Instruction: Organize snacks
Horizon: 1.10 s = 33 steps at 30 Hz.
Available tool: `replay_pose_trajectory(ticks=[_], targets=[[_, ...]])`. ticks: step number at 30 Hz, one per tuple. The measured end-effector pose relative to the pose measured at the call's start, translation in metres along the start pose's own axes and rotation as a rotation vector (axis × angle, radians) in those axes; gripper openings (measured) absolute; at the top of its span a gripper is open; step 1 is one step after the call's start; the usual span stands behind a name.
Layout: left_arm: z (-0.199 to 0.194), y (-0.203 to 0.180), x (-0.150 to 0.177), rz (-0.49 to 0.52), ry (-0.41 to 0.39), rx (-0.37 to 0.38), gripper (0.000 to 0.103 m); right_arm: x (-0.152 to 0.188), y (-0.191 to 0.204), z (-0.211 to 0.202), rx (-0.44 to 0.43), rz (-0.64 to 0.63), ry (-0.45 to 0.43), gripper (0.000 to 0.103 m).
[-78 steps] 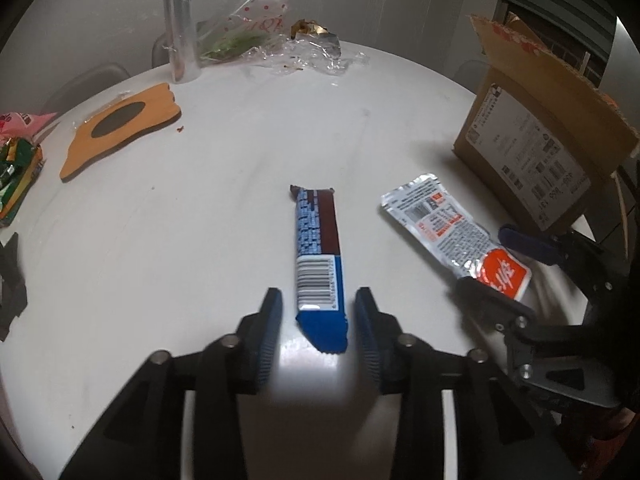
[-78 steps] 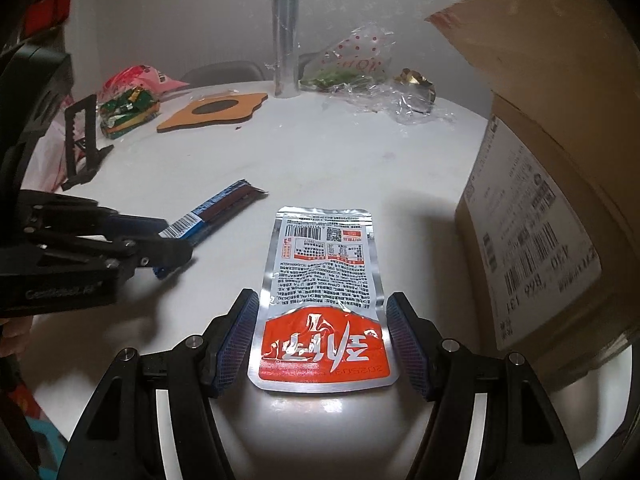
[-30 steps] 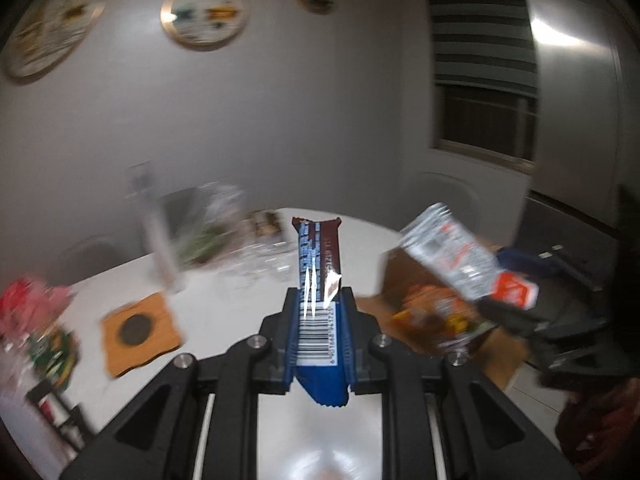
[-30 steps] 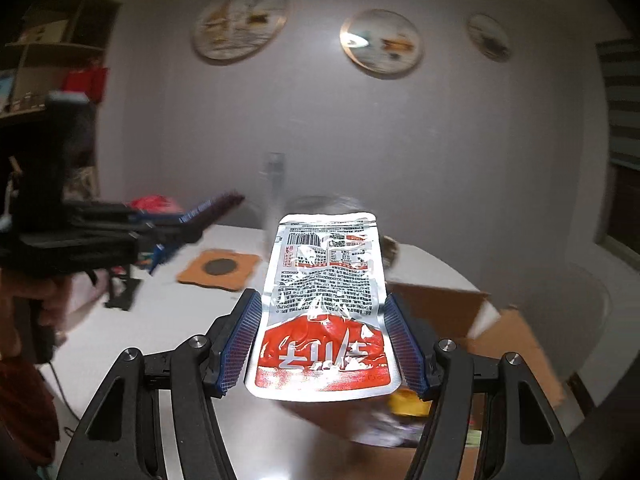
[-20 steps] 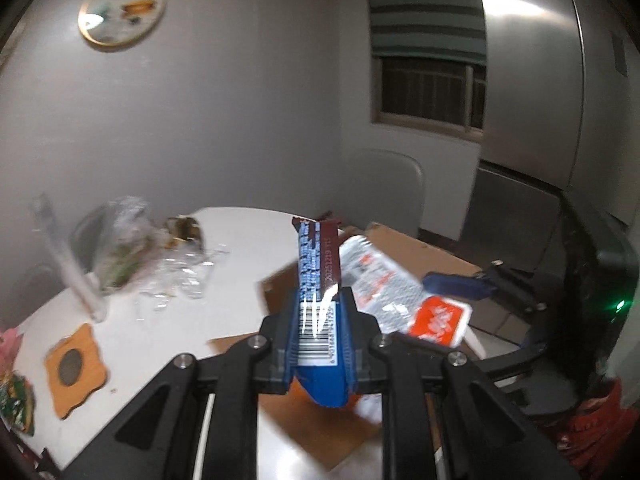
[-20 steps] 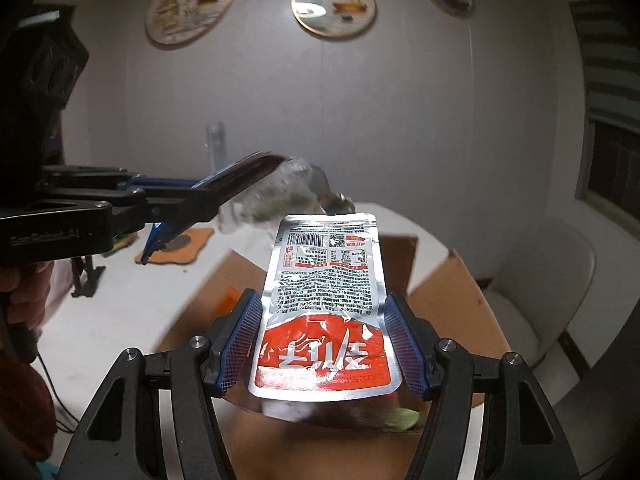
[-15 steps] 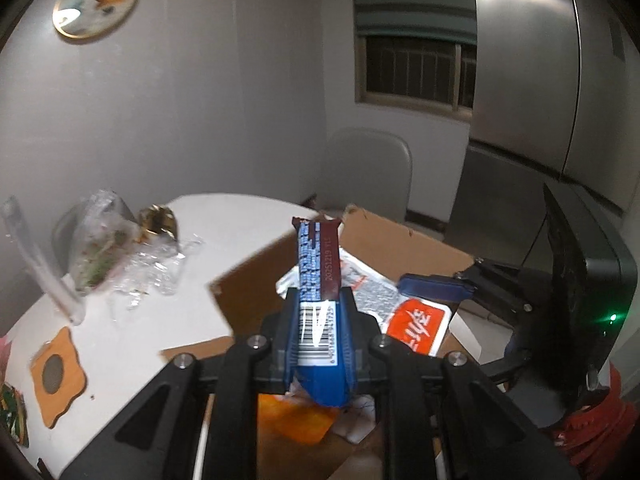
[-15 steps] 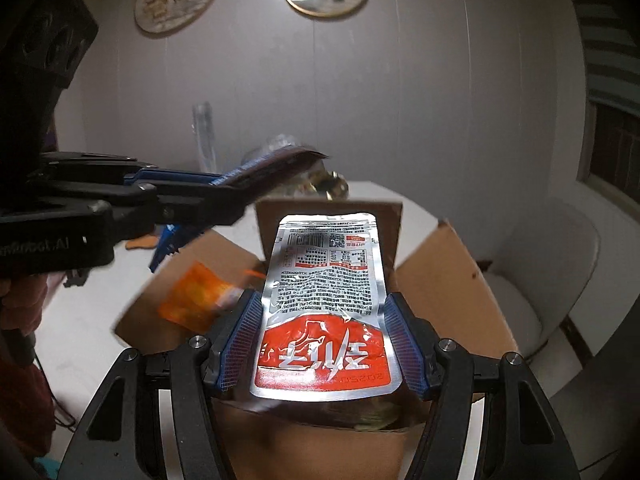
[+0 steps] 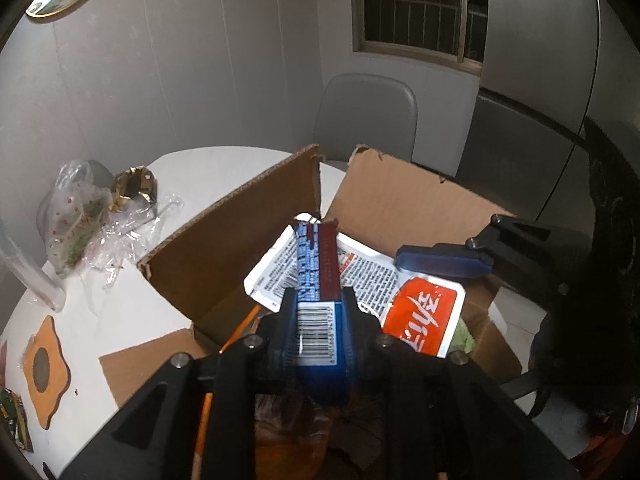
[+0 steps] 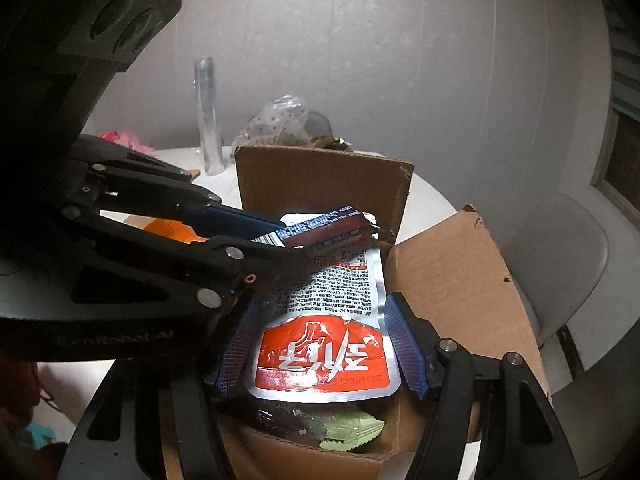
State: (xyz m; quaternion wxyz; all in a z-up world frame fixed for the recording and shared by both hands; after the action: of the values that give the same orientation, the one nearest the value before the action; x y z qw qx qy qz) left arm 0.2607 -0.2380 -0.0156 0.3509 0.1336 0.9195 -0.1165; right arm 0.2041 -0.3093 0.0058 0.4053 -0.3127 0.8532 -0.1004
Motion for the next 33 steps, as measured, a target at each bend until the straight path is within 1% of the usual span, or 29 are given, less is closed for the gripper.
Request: replay_pose_trajectory(ticks=[3,5,6,8,9,11,12,14,15,17,18,19,20,22,23,25,28,30,33], targets=[[0.001,0.005,0.001,-0.001,0.0,-0.011,0.027,-0.002,0.0,0.005,-0.008,-0.022,0.019,0.061],[-0.003,0.007,0.002,-0.01,-0.021,-0.018,0.035,-0.003,-0.002,0.003,0.002,-0.026,0.026,0.061],[-0.008,0.007,0.002,-0.012,-0.035,-0.019,0.037,-0.004,-0.002,0.003,0.01,-0.031,0.029,0.061],[-0.017,0.009,0.002,-0.016,-0.054,-0.016,0.047,-0.006,0.0,0.002,0.005,-0.036,0.033,0.062],[-0.023,0.01,0.003,-0.021,-0.069,-0.014,0.051,-0.007,0.002,0.002,-0.002,-0.037,0.034,0.062],[-0.037,0.013,0.005,-0.032,-0.105,-0.01,0.063,-0.007,0.004,-0.002,-0.015,-0.038,0.031,0.062],[-0.042,0.014,0.005,-0.036,-0.118,-0.01,0.066,-0.006,0.005,-0.006,-0.023,-0.038,0.028,0.063],[-0.057,0.018,0.008,-0.048,-0.157,-0.013,0.073,-0.008,0.009,-0.012,-0.037,-0.038,0.016,0.068],[-0.065,0.02,0.011,-0.056,-0.176,-0.016,0.075,-0.008,0.01,-0.016,-0.036,-0.04,0.009,0.068],[-0.081,0.024,0.016,-0.069,-0.212,-0.021,0.085,-0.009,0.011,-0.026,-0.036,-0.04,-0.008,0.068],[-0.091,0.027,0.02,-0.08,-0.239,-0.024,0.086,-0.01,0.013,-0.03,-0.038,-0.041,-0.02,0.068],[-0.099,0.03,0.023,-0.089,-0.26,-0.027,0.087,-0.01,0.013,-0.035,-0.039,-0.043,-0.034,0.07],[-0.108,0.033,0.027,-0.101,-0.284,-0.034,0.089,-0.012,0.014,-0.042,-0.039,-0.048,-0.059,0.074],[-0.128,0.042,0.038,-0.137,-0.346,-0.064,0.097,-0.015,0.017,-0.053,-0.037,-0.057,-0.107,0.08],[-0.135,0.045,0.042,-0.15,-0.368,-0.075,0.099,-0.017,0.019,-0.059,-0.037,-0.06,-0.139,0.081],[-0.149,0.054,0.052,-0.187,-0.422,-0.115,0.1,-0.021,0.023,-0.068,-0.042,-0.062,-0.196,0.084],[-0.165,0.065,0.069,-0.244,-0.492,-0.186,0.102,-0.027,0.032,-0.078,-0.05,-0.067,-0.286,0.092],[-0.17,0.073,0.08,-0.279,-0.523,-0.235,0.102,-0.028,0.037,-0.084,-0.055,-0.068,-0.342,0.095],[-0.174,0.085,0.096,-0.343,-0.546,-0.292,0.102,-0.028,0.046,-0.087,-0.06,-0.074,-0.418,0.102]])
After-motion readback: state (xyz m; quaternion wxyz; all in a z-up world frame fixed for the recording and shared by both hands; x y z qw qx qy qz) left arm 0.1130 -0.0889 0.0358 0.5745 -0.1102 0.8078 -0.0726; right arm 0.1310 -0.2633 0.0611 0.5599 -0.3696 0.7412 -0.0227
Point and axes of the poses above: each gripper's, at about its wrist camera, not at the fingertips, and z roughly the way its jaws point, y to its left, x to its underside, the point moved 2 cm from there along z, roughly the way its jaws point, and after that the axes turned 15 degrees about -z, right-handed, at the moved point
